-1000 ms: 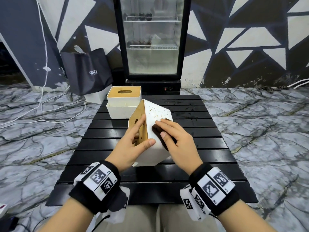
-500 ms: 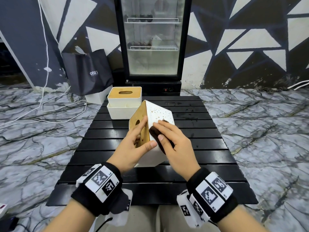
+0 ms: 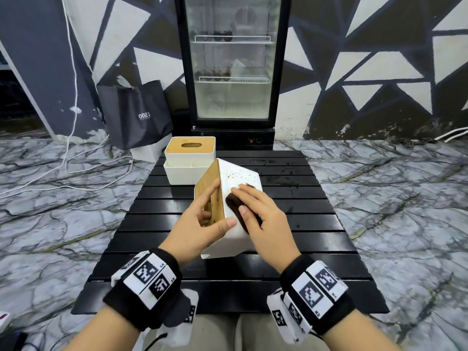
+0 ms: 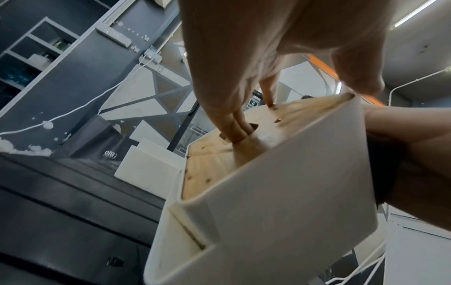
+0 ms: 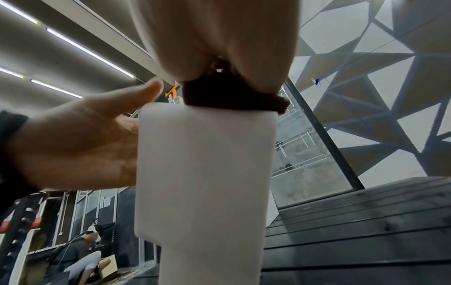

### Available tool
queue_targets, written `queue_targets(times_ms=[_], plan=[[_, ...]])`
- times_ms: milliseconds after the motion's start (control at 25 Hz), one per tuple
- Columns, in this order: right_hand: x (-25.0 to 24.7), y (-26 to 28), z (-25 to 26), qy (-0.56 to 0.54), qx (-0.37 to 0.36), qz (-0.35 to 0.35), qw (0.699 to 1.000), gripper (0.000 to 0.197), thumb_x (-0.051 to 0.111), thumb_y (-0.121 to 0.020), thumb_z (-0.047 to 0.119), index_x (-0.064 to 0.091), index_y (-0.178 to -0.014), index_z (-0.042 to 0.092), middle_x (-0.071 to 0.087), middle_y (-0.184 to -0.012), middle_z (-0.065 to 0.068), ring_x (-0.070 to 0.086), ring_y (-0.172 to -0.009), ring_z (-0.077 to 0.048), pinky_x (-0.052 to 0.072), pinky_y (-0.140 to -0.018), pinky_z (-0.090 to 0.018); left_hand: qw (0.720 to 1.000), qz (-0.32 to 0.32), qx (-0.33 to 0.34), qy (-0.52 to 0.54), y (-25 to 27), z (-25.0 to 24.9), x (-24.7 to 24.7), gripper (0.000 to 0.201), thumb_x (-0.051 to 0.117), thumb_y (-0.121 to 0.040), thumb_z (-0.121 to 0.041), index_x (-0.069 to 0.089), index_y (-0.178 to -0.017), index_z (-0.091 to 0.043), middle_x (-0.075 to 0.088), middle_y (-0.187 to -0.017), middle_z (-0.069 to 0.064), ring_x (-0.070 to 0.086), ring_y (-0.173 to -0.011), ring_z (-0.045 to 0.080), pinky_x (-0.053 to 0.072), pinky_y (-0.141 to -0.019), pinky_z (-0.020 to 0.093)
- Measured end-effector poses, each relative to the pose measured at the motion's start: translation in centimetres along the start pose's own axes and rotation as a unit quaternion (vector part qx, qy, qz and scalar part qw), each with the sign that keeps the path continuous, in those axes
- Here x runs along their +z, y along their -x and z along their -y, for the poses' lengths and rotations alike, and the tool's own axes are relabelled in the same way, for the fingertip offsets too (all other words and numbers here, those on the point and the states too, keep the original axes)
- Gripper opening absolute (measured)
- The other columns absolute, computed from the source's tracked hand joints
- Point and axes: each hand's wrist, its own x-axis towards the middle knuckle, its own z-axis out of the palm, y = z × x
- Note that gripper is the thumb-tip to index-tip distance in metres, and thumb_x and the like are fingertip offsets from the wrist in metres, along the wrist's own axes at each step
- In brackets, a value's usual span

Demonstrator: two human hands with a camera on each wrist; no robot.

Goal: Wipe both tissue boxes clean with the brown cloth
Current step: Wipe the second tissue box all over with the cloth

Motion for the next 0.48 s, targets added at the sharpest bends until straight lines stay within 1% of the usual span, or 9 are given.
queue_targets(times_ms=[40,80,120,160,200,280,360,400,480], plan=[[0.1,0.3,0.0,0.005,-0.01,-0.002,1.0,0.036,0.043,-0.09,0.029,0.054,-0.124,0.029,0.046,-0.128,0.017,0.034,-0.124,0.007,0.021,-0.104,-0.005,1.0,-0.013,-0.003,0.009,0.0,-0.3,-0.1,0.075,0.075,-0.072,-0.042,0.032,-0.133,-0.052,0.058,-0.116,-0.022,0.062,-0.089,-0.009,0.045,-0.076,0.005],[0.3,0.5,0.1,0.01,-0.018,-0.005,1.0,0.036,0.041,-0.09,0.032,0.053,-0.124,0.029,0.045,-0.128,0.019,0.032,-0.123,0.01,0.02,-0.103,-0.004,1.0,-0.024,-0.005,0.01,-0.2,-0.5,-0.2,0.072,0.069,-0.077,-0.035,0.031,-0.137,-0.045,0.056,-0.117,-0.018,0.06,-0.085,-0.015,0.043,-0.072,0.001],[0.4,0.8,0.1,0.013,-0.024,-0.008,1.0,0.038,0.04,-0.089,0.034,0.053,-0.124,0.03,0.045,-0.127,0.02,0.031,-0.123,0.012,0.02,-0.103,-0.003,1.0,-0.029,-0.007,0.003,-0.3,-0.6,-0.3,0.07,0.064,-0.082,-0.027,0.029,-0.141,-0.04,0.054,-0.119,-0.014,0.059,-0.084,-0.018,0.042,-0.07,0.0],[0.5,1.0,0.1,0.013,-0.027,-0.013,0.999,0.039,0.038,-0.089,0.035,0.053,-0.124,0.03,0.044,-0.127,0.021,0.03,-0.123,0.014,0.019,-0.103,-0.003,1.0,-0.029,-0.007,-0.007,-0.2,-0.6,-0.4,0.069,0.062,-0.085,-0.021,0.028,-0.142,-0.039,0.054,-0.118,-0.013,0.059,-0.084,-0.018,0.042,-0.07,0.0],[0.6,1.1,0.2,0.01,-0.028,-0.018,0.999,0.039,0.038,-0.089,0.035,0.053,-0.124,0.03,0.043,-0.127,0.022,0.029,-0.122,0.014,0.02,-0.103,-0.004,1.0,-0.025,-0.009,-0.015,-0.2,-0.6,-0.5,0.069,0.062,-0.086,-0.019,0.027,-0.141,-0.041,0.054,-0.117,-0.014,0.061,-0.084,-0.014,0.042,-0.071,0.0],[0.7,1.3,0.3,0.007,-0.026,-0.024,0.999,0.037,0.04,-0.09,0.033,0.053,-0.124,0.031,0.043,-0.126,0.022,0.03,-0.123,0.013,0.02,-0.104,-0.005,0.999,-0.016,-0.017,-0.025,-0.2,-0.6,-0.5,0.07,0.062,-0.086,-0.019,0.025,-0.139,-0.045,0.053,-0.118,-0.017,0.066,-0.085,-0.001,0.043,-0.071,0.001],[0.7,1.0,0.3,0.011,-0.021,-0.021,1.0,0.034,0.044,-0.091,0.028,0.053,-0.124,0.03,0.044,-0.127,0.02,0.032,-0.123,0.009,0.02,-0.104,-0.005,0.999,-0.012,-0.022,-0.034,0.0,-0.7,-0.5,0.073,0.064,-0.083,-0.026,0.023,-0.14,-0.047,0.052,-0.123,-0.012,0.066,-0.094,0.011,0.044,-0.075,0.003],[0.6,0.7,0.3,0.012,-0.018,-0.019,1.0,0.035,0.044,-0.091,0.025,0.054,-0.124,0.029,0.045,-0.127,0.018,0.033,-0.123,0.007,0.02,-0.104,-0.004,0.999,-0.008,-0.024,-0.035,0.1,-0.8,-0.5,0.075,0.065,-0.08,-0.031,0.023,-0.139,-0.05,0.051,-0.126,-0.01,0.066,-0.097,0.016,0.046,-0.078,0.007],[0.2,-0.2,0.1,0.013,-0.006,-0.015,1.0,0.036,0.044,-0.09,0.025,0.054,-0.124,0.028,0.046,-0.129,0.015,0.035,-0.123,0.002,0.02,-0.104,-0.004,0.999,0.002,-0.024,-0.023,0.3,-1.0,-0.5,0.076,0.066,-0.072,-0.037,0.024,-0.133,-0.056,0.051,-0.128,-0.008,0.066,-0.1,0.021,0.048,-0.086,0.018]])
